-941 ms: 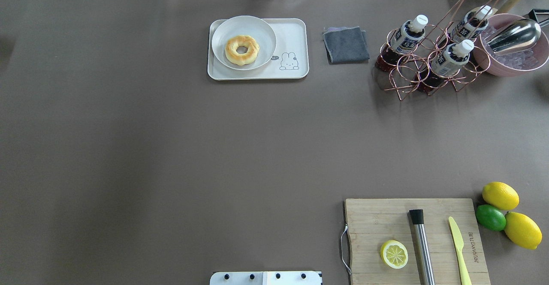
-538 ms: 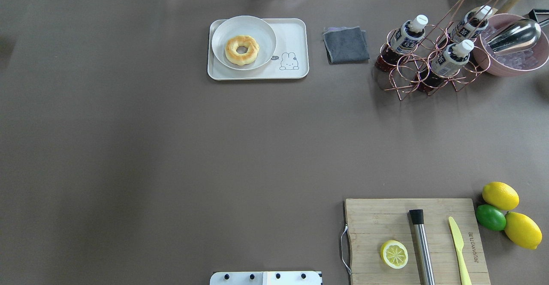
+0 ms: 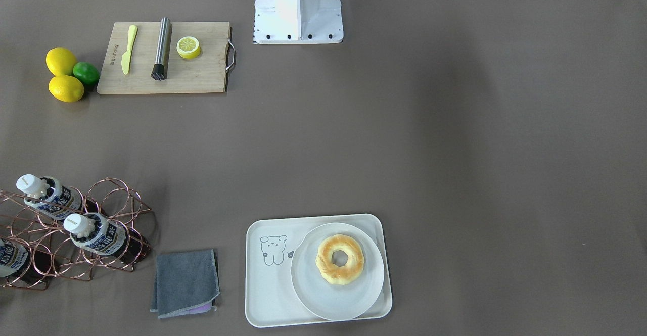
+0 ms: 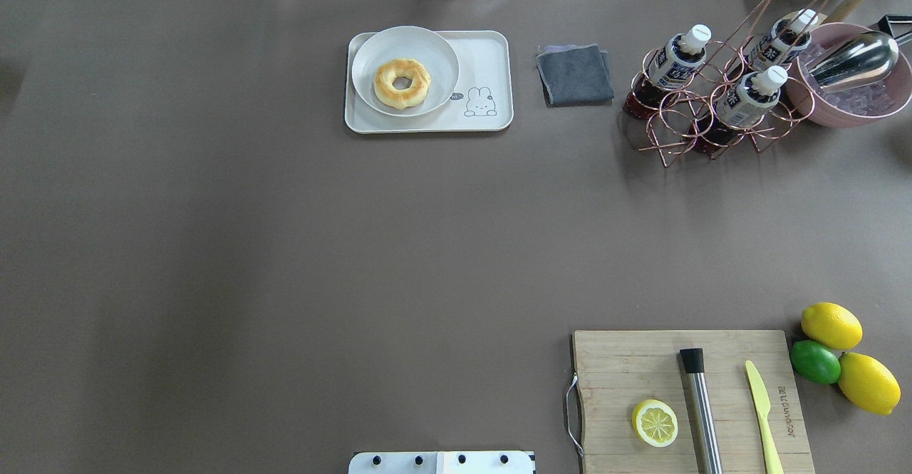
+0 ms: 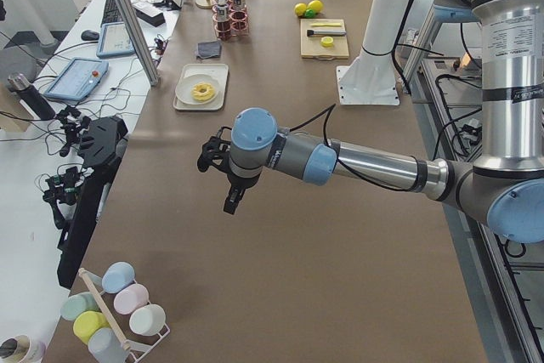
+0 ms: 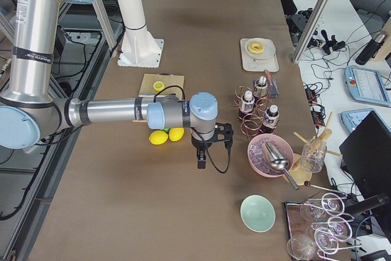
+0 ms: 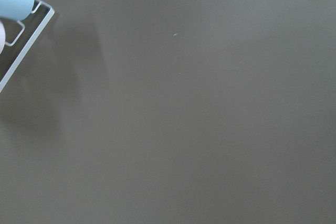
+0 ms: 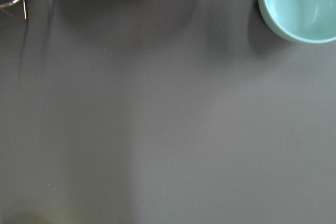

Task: Place tea on tray

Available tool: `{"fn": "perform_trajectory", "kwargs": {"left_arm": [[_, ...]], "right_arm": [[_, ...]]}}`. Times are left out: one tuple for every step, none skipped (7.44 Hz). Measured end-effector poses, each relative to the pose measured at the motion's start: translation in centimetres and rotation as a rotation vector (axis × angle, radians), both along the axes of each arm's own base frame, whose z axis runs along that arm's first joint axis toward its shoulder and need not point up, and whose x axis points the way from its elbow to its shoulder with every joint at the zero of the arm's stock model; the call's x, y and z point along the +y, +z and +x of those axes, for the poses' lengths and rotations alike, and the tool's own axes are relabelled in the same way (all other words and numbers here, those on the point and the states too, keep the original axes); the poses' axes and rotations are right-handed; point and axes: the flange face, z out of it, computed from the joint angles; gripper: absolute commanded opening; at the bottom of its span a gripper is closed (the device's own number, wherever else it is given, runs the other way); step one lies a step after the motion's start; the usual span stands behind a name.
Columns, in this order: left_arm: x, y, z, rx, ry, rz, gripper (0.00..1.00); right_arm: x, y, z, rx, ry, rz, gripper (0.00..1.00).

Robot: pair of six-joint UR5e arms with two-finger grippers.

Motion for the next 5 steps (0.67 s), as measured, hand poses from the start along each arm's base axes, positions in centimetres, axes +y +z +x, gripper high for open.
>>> {"fn": "perform_trajectory", "kwargs": {"left_arm": [[-0.4,-1.1,0.3,0.015,0.005,0.075,0.98],[-1.9,-2.5,1.2,0.016,0.022,0.145,0.98],[-3.3,-3.6,2.4,0.018,0.046,0.192,0.98],[-4.2,-4.5,3.3,0.021,0.063,0.217,0.99],[-4.7,-5.2,3.9,0.023,0.074,0.234,0.99]], "right_arm": [[-1.0,-1.9,0.2,0.035,0.007,0.047,1.00],[-1.9,-3.7,0.3,0.056,0.022,0.082,1.00],[-3.1,-5.7,0.0,0.059,0.042,0.107,1.00],[-4.3,-7.5,-0.7,0.045,0.058,0.123,1.00],[-5.9,-9.8,-1.9,0.022,0.072,0.139,1.00]]}}
